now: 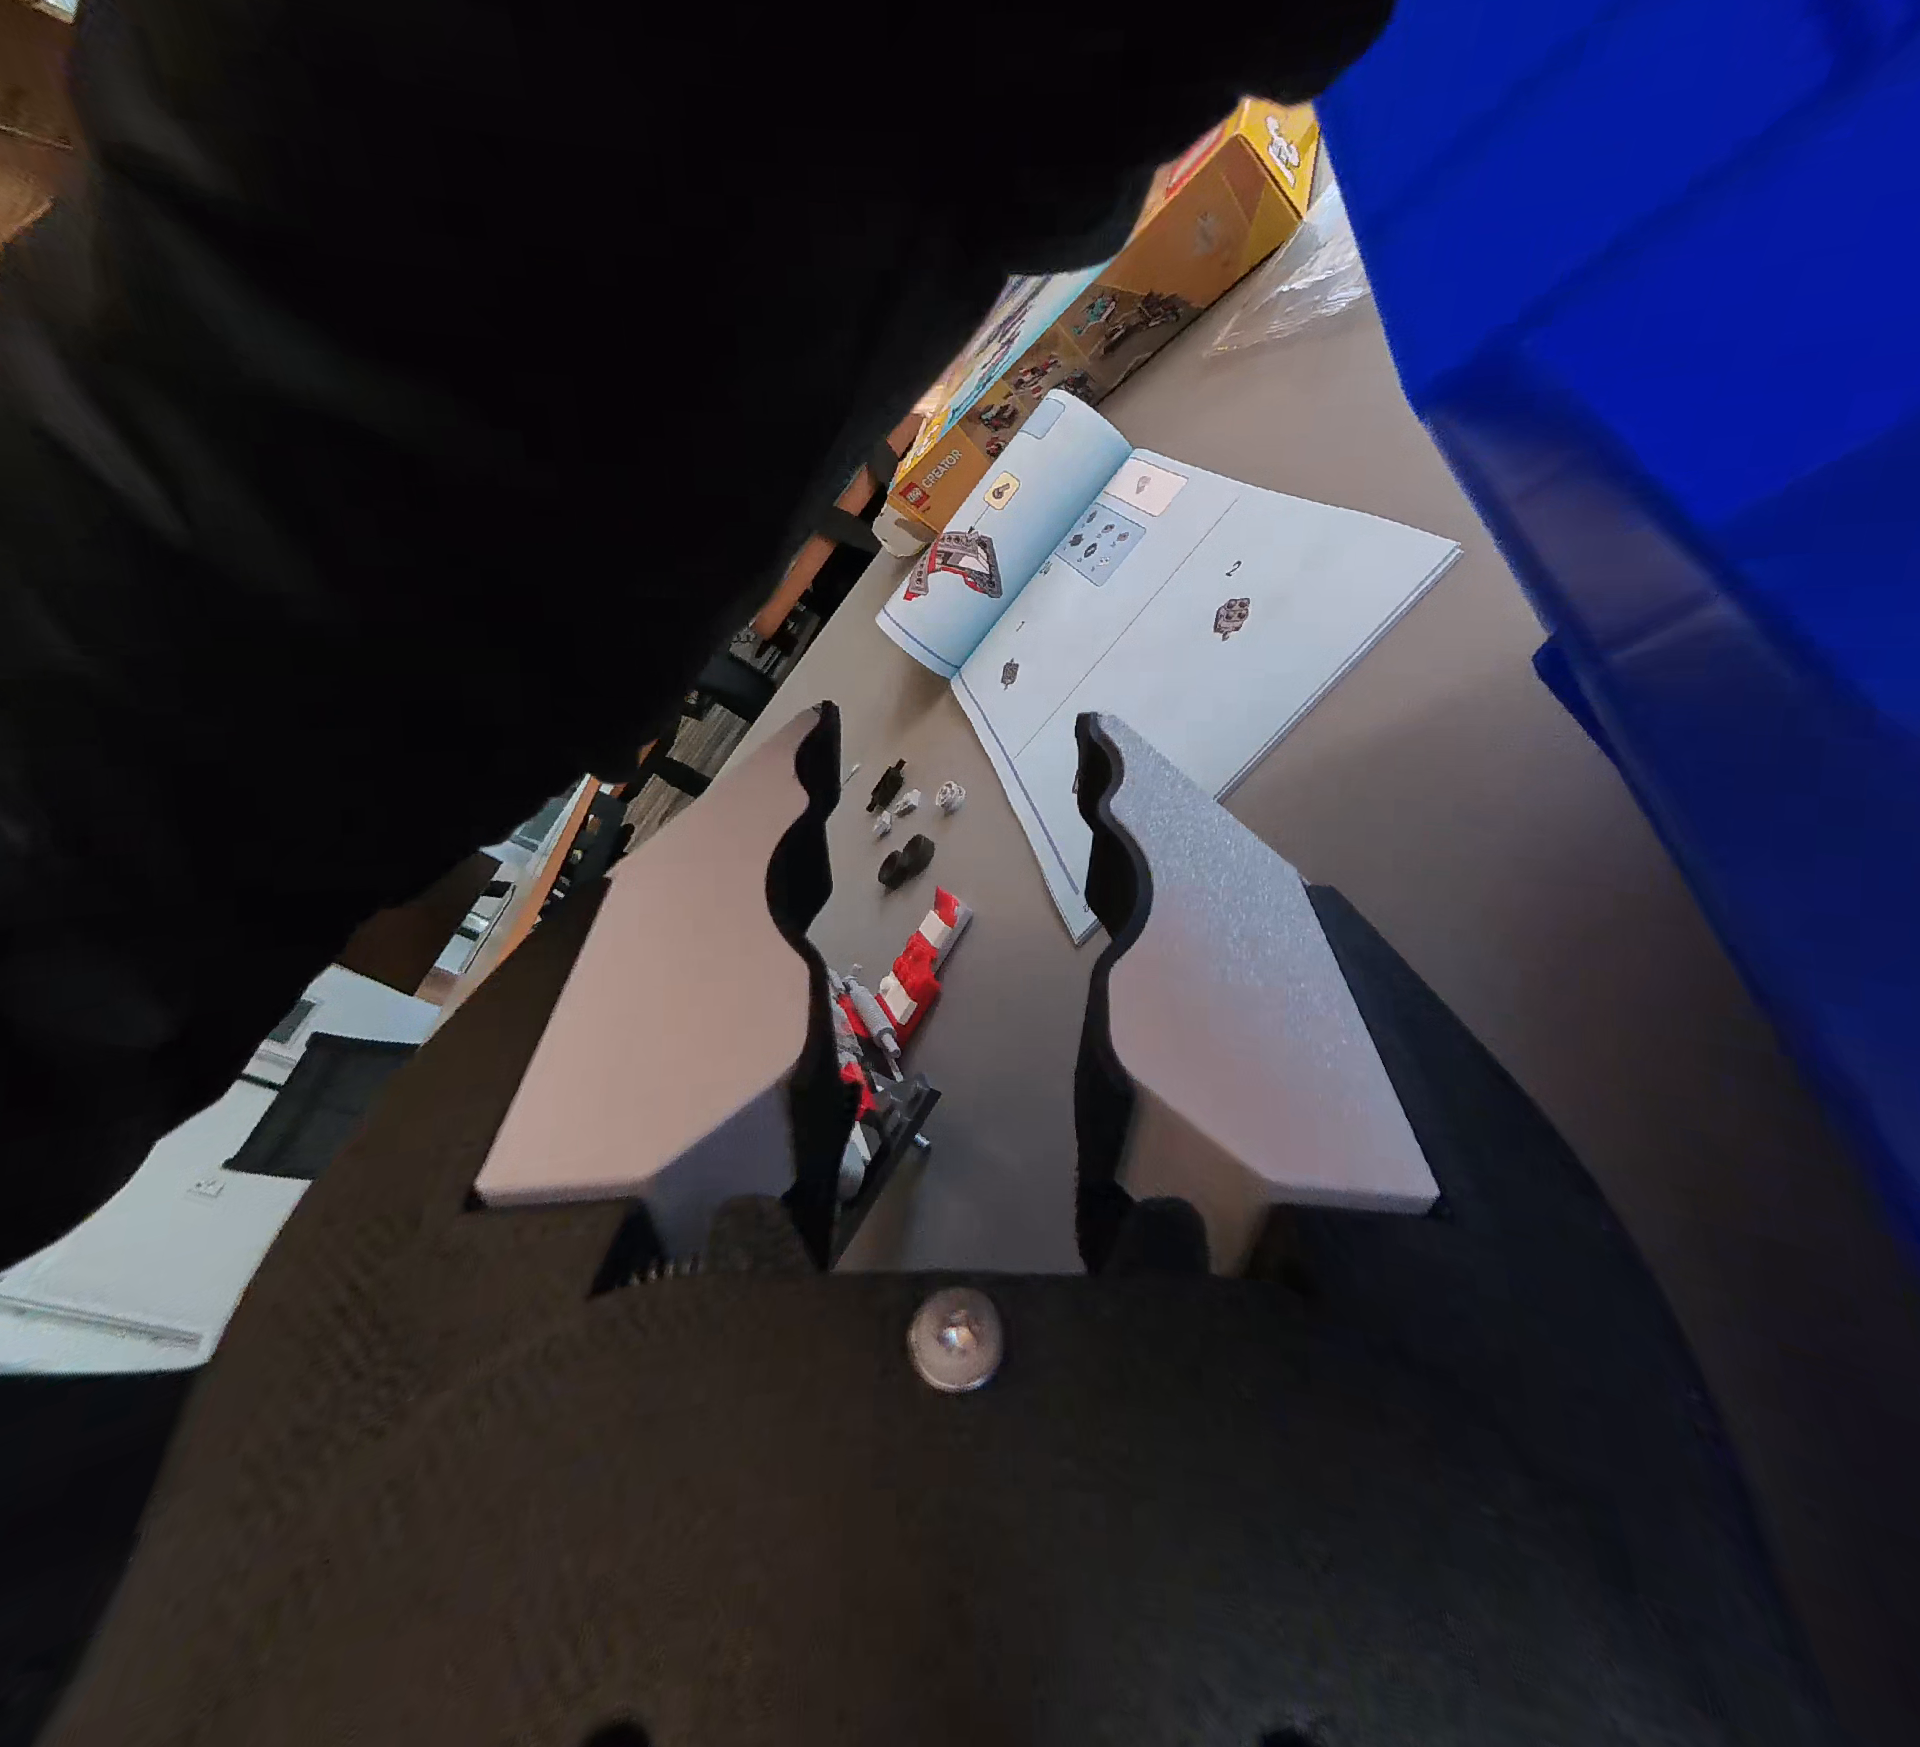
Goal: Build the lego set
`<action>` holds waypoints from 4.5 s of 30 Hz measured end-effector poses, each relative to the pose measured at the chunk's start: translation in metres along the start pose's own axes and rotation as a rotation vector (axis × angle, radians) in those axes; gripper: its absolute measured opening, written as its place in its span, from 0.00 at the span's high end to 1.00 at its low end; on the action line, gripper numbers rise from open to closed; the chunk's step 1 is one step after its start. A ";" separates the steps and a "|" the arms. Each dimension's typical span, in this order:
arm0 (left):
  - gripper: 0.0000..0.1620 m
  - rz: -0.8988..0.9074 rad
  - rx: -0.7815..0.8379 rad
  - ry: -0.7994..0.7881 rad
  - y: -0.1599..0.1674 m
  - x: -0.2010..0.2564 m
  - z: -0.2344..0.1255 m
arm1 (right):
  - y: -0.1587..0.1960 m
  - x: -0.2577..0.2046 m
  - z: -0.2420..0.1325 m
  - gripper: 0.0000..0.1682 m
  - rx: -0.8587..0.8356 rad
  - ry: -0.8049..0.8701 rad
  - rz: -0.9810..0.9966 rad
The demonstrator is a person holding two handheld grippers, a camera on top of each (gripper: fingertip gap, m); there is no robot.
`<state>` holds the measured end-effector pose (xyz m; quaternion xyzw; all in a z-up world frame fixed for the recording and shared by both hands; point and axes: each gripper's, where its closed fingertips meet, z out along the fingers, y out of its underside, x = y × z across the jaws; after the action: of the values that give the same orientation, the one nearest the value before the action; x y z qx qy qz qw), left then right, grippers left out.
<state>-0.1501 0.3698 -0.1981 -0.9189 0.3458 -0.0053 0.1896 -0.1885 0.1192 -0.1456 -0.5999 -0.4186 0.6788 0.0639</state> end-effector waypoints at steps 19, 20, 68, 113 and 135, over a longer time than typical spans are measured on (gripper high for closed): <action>0.95 -0.106 0.205 -0.015 0.003 0.024 -0.053 | -0.001 0.001 0.000 0.73 0.003 -0.007 0.013; 0.95 -0.154 0.264 -0.017 0.005 0.026 -0.068 | -0.001 0.001 0.000 0.73 0.003 -0.007 0.012; 0.96 -0.612 1.342 0.344 0.178 0.144 -0.232 | -0.010 -0.030 -0.001 0.68 0.134 -0.001 -0.365; 0.96 -1.056 1.246 0.931 0.177 0.152 -0.193 | 0.001 -0.054 -0.001 0.76 0.125 0.039 -0.961; 0.96 -1.049 1.165 0.960 0.169 0.165 -0.181 | 0.006 -0.059 0.004 0.90 0.117 0.022 -1.002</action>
<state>-0.1571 0.0856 -0.1096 -0.6166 -0.1311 -0.6451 0.4318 -0.1729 0.0787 -0.1053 -0.3277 -0.6158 0.5806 0.4198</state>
